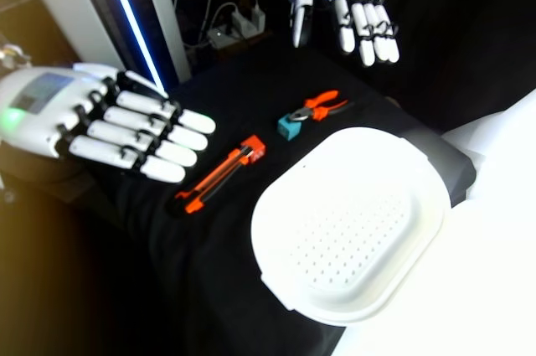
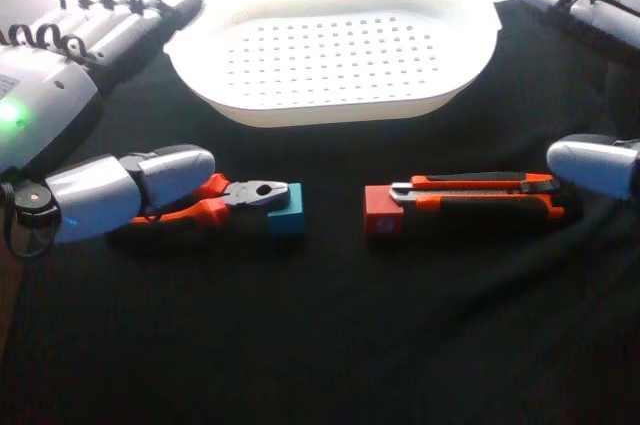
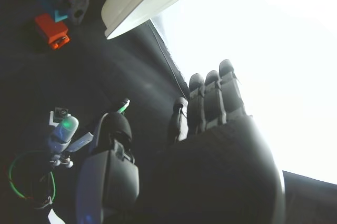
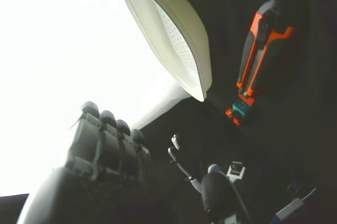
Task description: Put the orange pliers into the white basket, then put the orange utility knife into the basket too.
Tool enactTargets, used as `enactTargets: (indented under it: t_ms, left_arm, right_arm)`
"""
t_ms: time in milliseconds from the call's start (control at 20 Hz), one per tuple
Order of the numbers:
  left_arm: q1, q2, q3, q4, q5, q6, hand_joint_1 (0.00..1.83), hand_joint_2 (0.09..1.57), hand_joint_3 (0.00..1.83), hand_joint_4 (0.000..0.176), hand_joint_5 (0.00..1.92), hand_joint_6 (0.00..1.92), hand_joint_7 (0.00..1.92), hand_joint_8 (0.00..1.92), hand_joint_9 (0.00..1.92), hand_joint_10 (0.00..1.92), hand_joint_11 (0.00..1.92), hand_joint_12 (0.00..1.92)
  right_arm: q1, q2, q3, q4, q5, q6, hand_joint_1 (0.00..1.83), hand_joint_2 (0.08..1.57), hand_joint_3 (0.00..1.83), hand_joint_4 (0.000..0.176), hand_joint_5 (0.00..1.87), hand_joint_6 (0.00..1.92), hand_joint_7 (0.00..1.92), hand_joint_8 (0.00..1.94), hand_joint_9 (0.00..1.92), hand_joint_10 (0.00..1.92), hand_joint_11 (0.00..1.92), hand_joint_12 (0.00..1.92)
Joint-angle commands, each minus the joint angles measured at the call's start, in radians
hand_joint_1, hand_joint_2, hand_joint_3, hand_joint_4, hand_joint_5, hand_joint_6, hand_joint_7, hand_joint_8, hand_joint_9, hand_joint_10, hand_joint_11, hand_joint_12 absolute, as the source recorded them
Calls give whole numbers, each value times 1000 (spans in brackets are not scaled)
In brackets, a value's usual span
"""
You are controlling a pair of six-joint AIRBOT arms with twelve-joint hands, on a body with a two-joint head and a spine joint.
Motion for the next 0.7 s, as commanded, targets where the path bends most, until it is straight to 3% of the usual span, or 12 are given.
enactTargets:
  t_ms: [0, 150, 300, 350, 400, 450, 500, 550, 600, 650]
  left_arm:
    - [-12, -1, 1, 13, -121, 0, 349, 1213, 7, 75, 0, 0, 0, 0, 0, 0, 0, 0]
    - [-9, -3, -5, 13, -120, 0, 347, 1204, 1, 59, 0, 0, 0, 0, 0, 0, 3, 1]
    - [14, -10, -9, -1, -109, -1, 355, 1194, 0, 80, 0, 0, 0, 0, 0, 0, 53, 32]
    - [15, -17, -7, -8, -87, -1, 404, 1171, 0, 84, 0, 0, 0, 0, 0, 0, 10, 319]
    - [16, -33, 0, -20, -59, -1, 427, 1164, 0, 82, 0, 0, 0, 0, 0, 0, 1, 483]
    - [17, -47, 8, -33, -38, -1, 409, 1168, 1, 68, 0, 0, 8, 3, 10, 4, 0, 513]
    - [17, -61, 17, -45, -18, -1, 436, 1174, 1, 89, 0, 0, 1, 0, 1, 0, 0, 356]
    - [17, -77, 30, -58, 8, -2, 490, 1192, 1, 86, 4, 0, 17, 1, 21, 8, 0, 371]
    - [17, -91, 41, -66, 32, -2, 528, 1204, 1, 93, 2, 0, 27, 1, 12, 3, 0, 257]
    - [16, -105, 52, -77, 53, -2, 568, 1214, 1, 49, 15, 2, 52, 4, 19, 6, 0, 390]
  right_arm:
    - [11, -4, 4, 3, 125, -6, 181, 1221, 15, 79, 0, 0, 0, 0, 0, 0, 0, 0]
    - [3, -8, 2, 8, 125, -6, 199, 1211, 5, 77, 0, 0, 0, 0, 0, 0, 0, 0]
    - [-5, -13, 0, 12, 125, -6, 210, 1203, 0, 68, 0, 0, 0, 0, 0, 0, 0, 0]
    - [-6, -15, -1, 14, 125, -6, 225, 1205, 1, 68, 0, 0, 0, 0, 0, 0, 0, 0]
    - [-8, -18, -1, 16, 125, -6, 227, 1209, 3, 60, 0, 0, 0, 0, 0, 0, 0, 0]
    - [-10, -20, -1, 16, 125, -6, 216, 1213, 4, 65, 0, 0, 0, 0, 0, 0, 0, 0]
    - [-11, -21, -1, 16, 125, -6, 229, 1213, 3, 60, 0, 0, 0, 0, 0, 0, 0, 0]
    - [-13, -22, -1, 18, 124, -5, 214, 1223, 6, 55, 0, 0, 0, 0, 0, 0, 0, 0]
    - [-14, -22, -1, 18, 124, -5, 208, 1219, 4, 57, 0, 0, 0, 0, 0, 0, 0, 0]
    - [-14, -22, -1, 19, 124, -5, 169, 1224, 5, 52, 0, 0, 0, 0, 0, 0, 0, 0]
